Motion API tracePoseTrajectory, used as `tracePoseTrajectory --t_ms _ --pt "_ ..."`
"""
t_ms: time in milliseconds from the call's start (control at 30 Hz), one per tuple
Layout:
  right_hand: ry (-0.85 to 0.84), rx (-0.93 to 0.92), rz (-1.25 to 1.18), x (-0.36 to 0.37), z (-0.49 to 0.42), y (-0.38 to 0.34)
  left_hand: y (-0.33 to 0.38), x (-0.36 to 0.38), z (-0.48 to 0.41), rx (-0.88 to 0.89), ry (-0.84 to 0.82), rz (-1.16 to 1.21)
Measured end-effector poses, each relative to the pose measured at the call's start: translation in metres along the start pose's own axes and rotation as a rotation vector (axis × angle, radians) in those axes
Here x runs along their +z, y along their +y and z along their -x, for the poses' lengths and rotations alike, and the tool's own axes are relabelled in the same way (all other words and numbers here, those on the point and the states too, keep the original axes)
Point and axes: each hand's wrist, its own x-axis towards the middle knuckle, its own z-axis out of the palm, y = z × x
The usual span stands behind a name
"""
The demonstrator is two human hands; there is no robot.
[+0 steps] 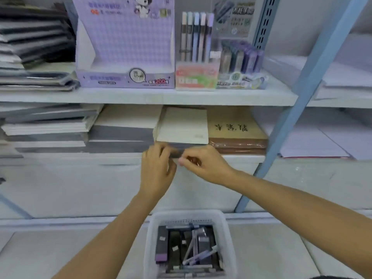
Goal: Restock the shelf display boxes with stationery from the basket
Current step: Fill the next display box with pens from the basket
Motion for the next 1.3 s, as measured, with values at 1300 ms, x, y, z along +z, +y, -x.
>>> tracePoseTrajectory --t_ms 1300 --pt "-1.098 0.595 -0.171 0.257 0.202 0.085 -0.073 0.089 0.262 -0.505 -0.960 -0.174"
